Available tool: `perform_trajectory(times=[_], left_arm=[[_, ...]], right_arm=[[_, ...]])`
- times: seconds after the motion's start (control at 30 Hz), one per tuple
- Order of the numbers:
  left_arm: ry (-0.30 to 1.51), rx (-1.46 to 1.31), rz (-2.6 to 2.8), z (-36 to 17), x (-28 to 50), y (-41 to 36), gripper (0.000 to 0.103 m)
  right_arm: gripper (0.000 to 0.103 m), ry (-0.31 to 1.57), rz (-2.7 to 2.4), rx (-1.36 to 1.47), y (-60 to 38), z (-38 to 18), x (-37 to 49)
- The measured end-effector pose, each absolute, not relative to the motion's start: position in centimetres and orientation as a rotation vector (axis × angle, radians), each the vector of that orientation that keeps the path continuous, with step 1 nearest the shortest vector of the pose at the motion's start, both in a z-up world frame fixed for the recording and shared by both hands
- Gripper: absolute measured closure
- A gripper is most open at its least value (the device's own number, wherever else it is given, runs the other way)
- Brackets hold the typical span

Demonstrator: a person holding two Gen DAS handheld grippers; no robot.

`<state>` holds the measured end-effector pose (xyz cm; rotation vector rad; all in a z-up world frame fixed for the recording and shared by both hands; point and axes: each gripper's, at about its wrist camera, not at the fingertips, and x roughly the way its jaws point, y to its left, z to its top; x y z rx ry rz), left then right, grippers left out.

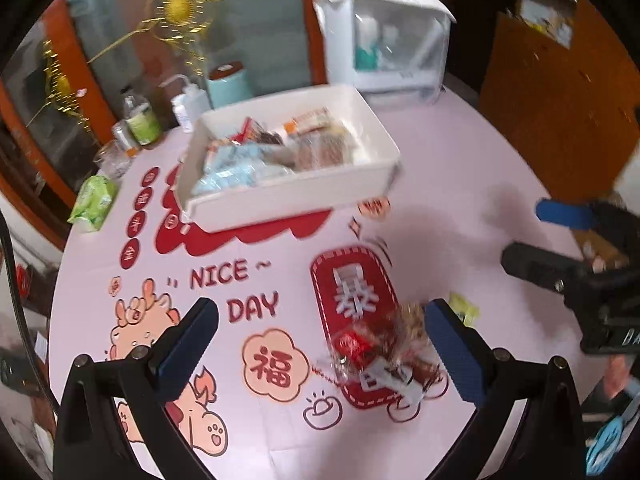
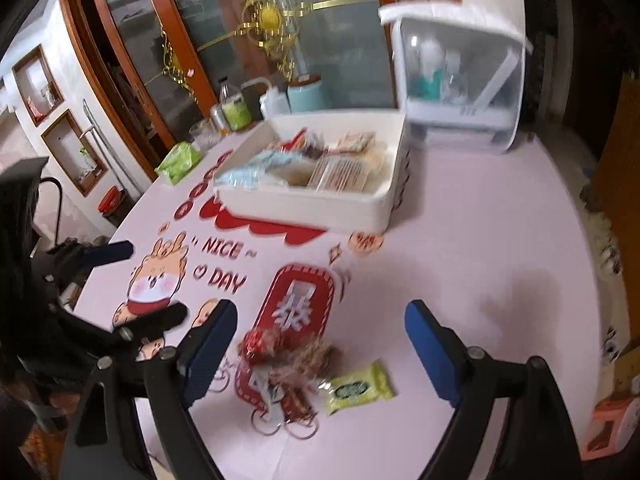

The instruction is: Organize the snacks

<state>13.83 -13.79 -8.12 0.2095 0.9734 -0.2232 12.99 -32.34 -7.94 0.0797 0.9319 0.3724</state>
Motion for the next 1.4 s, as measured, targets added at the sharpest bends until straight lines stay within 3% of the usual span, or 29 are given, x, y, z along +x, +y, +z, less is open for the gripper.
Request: perform_trajectory(times=[0.1, 0.33, 0.53, 1.4], left_arm=[[1.022, 0.239, -0.287, -11.0, 13.4, -14.0, 0.001], [1.142, 0.267, -0.345, -17.2, 13.7, -13.5, 0.001], [1.219, 0.272, -0.386, -21.0, 14.7, -13.0, 0.001], [1.324, 0.217, -0.488, -24.0, 18.7, -11.9, 0.001]], right_arm=[[0.035, 1.007, 0.394, 0.118, -31.9, -10.3, 13.5], [0.044, 1.19, 0.399, 0.128, -29.4, -16.8, 15.2], [0.046, 1.313, 0.367, 0.116, -27.7, -21.3, 16.4], [0.043, 1.335, 0.316, 0.123, -26.9, -21.5, 17.2]])
